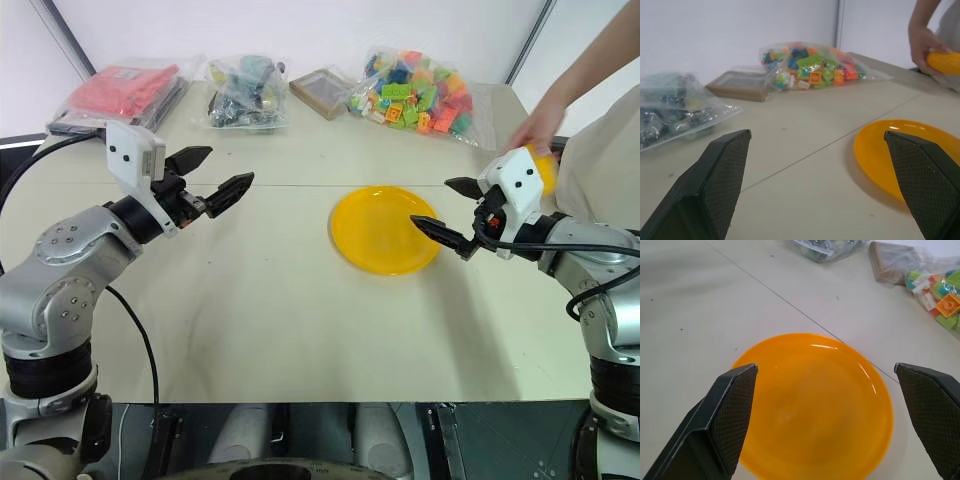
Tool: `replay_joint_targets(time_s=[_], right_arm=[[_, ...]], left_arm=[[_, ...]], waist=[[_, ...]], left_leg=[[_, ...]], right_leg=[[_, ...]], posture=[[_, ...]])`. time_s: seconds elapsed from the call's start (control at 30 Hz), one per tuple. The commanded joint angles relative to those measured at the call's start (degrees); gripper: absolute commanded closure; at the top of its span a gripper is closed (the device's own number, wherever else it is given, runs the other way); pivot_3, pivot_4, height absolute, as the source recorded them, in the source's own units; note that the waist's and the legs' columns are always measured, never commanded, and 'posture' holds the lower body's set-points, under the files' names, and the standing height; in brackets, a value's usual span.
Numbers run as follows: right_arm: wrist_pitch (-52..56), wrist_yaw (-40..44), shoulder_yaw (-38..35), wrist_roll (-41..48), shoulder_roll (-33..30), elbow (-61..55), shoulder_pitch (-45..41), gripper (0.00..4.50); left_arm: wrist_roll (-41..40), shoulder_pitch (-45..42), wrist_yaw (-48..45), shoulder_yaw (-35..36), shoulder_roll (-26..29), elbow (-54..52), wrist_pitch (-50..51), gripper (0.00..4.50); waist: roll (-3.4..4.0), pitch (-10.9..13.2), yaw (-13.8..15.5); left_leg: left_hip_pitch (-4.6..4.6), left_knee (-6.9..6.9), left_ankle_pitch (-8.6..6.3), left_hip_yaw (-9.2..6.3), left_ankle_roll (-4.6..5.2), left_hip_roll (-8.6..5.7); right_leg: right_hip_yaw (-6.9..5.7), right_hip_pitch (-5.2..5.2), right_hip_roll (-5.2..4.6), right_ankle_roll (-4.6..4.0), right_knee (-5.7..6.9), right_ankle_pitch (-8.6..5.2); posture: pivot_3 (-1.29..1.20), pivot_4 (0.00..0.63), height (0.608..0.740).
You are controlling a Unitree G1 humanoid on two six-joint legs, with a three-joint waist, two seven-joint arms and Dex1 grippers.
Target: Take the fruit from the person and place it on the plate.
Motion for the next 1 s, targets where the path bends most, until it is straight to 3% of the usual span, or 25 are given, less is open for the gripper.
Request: replay_joint_targets(time_s=[0.03,0.2,0.57,1.0], right_arm=[[0.22,0.29,-2.42,1.02,-1.58,-1.21,-0.27,0.0],[-0.2,1.14,-2.09,0.86,-2.47,-0.23,0.19,0.0],[0.3,1.53,-2.79,0.62,-3.91,-0.76,0.42,0.0],[0.95,-1.43,-4.32,1.99,-2.65,-3.92,3.19,0.0]], left_arm=[[-0.17,0.2,0.16,-0.54,-0.57,-0.83,-1.88,0.03],[-1.02,-0.8,2.46,0.07,-3.2,0.14,-1.88,0.03],[-0.8,-0.62,-4.25,-2.46,-1.46,3.98,-6.06,0.03],[-1.08,-2.21,-6.01,-3.15,-1.66,6.43,-8.32,0.03]], waist=[[0.0,0.0,0.02],[0.0,0.0,0.01],[0.0,0.0,0.05],[0.0,0.0,0.0]], left_leg=[[0.0,0.0,0.0,0.0,0.0,0.0],[0.0,0.0,0.0,0.0,0.0,0.0],[0.0,0.01,0.0,0.0,0.0,-0.01],[0.0,0.01,0.0,0.0,0.0,0.0]], right_leg=[[0.0,0.0,0.0,0.0,0.0,0.0],[0.0,0.01,0.0,0.0,0.0,0.0],[0.0,0.01,0.0,0.0,0.0,0.0],[0.0,0.02,0.0,0.0,0.0,0.0]], posture=[[0.0,0.15,0.731],[0.0,0.15,0.731],[0.0,0.15,0.731],[0.0,0.15,0.731]])
